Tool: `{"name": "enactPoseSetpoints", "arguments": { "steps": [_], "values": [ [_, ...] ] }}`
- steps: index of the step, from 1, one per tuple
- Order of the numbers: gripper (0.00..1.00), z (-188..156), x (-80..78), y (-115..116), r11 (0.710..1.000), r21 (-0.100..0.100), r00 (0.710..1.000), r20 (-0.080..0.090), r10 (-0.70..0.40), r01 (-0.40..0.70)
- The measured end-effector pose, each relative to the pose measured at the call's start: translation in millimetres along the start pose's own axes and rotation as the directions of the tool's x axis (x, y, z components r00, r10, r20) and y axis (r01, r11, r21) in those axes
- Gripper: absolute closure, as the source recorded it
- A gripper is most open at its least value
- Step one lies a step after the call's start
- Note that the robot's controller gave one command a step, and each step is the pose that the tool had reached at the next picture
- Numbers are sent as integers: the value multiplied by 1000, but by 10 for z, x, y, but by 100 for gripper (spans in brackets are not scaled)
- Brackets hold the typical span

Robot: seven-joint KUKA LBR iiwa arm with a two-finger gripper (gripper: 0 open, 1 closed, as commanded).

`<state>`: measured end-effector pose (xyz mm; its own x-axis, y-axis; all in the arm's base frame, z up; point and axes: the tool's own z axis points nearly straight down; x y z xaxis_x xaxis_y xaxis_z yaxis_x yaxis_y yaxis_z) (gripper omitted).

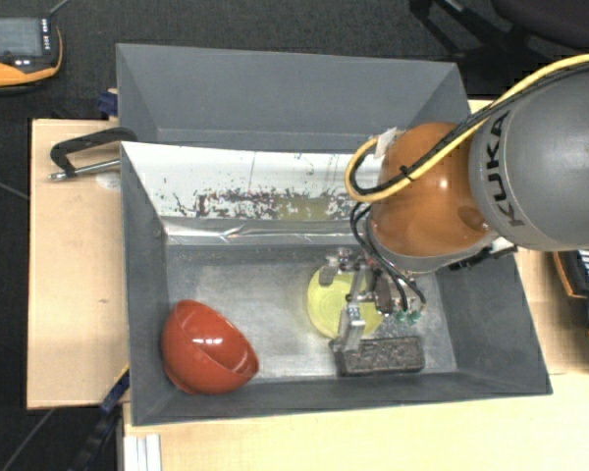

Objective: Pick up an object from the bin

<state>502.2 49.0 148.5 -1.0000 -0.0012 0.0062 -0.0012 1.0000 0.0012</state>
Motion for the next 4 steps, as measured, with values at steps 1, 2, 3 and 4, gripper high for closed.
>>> {"name": "enactPoseSetpoints", "arguments": {
  "steps": [1, 2, 3, 4],
  "values": [
    [0, 114, -263, -898, 1000, 3, 1000, 7, -28, 28],
    [0, 792, -989, -411, 991, -3, 991, 10, 132, -132],
    [100, 766, -994, -433, 991, -1, 991, 12, 135, -135],
    [100, -479, -907, -781, 993, -1, 993, 27, 118, -118]
  ]
}}
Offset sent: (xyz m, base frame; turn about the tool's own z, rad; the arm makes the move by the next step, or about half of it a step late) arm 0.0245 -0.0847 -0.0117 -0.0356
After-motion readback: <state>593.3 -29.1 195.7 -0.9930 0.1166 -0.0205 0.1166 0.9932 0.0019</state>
